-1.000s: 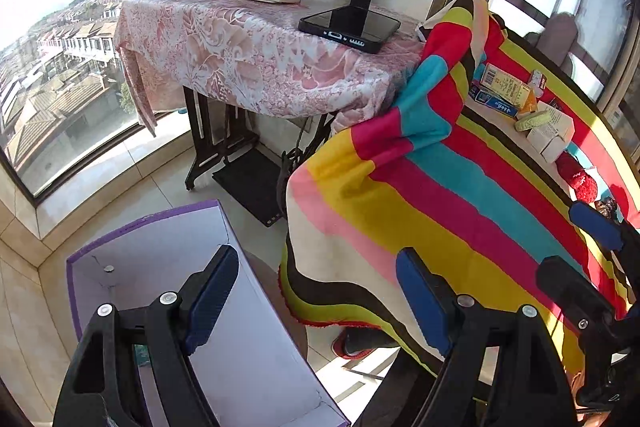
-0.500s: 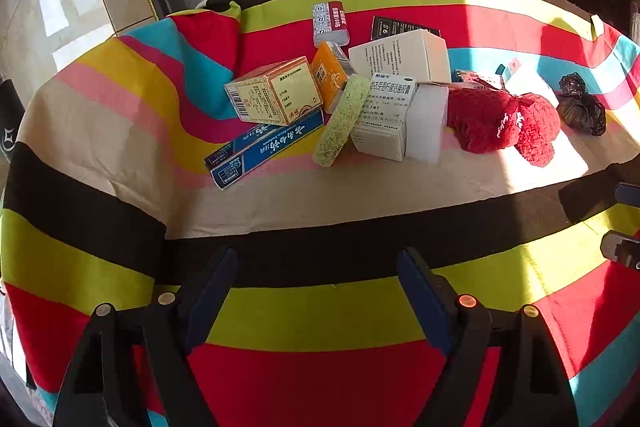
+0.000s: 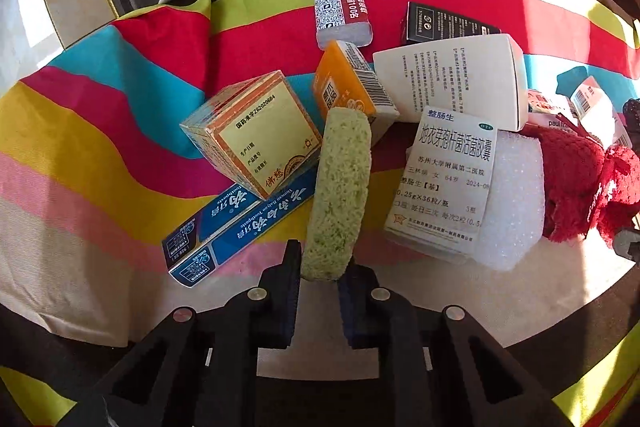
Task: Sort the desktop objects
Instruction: 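Grasp the green sponge with the left tool while the right tool grasps the red plush, then carry the green sponge and red plush in both tools to the cardboard box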
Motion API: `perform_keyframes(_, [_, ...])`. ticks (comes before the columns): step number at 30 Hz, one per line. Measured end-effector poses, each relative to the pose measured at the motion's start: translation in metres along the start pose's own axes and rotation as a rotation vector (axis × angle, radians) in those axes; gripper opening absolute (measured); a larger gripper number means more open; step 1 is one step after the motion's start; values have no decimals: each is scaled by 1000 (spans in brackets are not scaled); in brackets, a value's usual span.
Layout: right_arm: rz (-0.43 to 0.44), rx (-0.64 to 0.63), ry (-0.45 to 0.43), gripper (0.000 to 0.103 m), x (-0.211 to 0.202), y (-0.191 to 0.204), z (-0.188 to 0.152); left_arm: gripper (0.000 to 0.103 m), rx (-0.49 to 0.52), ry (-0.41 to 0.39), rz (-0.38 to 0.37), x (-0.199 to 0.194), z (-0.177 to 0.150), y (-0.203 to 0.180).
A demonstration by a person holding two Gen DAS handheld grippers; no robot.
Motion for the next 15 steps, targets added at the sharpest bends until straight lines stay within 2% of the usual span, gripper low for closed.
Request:
perform_keyframes(6, [-36,-81,24,88,14,13,1,17,-139,3,-53,-41,-34,14])
perform_keyframes(7, [-54,-89,19,82,12,14,1,17,-149,2,-64,-50,-42,14])
perform_keyframes(8, [-90,-93,16,60,9,14,1,17,-163,0,-75,-61,-51,14])
perform_keyframes(11, [-72,-76,-2,50,-2,18,-2,17,-198,-5,-97,-94,-80,11])
perform_keyframes(15, [-45,-24,-3,49,-34,26,-26,17,-240,-33,-106,-136,-108,7])
Point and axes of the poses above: each gripper's, at about its wrist camera, not at the fingertips, and x roughly the way its jaws point, y to its left, z to its top, the point moved 4 cm from there along x, roughly the way its jaws point, and after that the axes turned 7 degrees about -y, right-handed, at the moved point
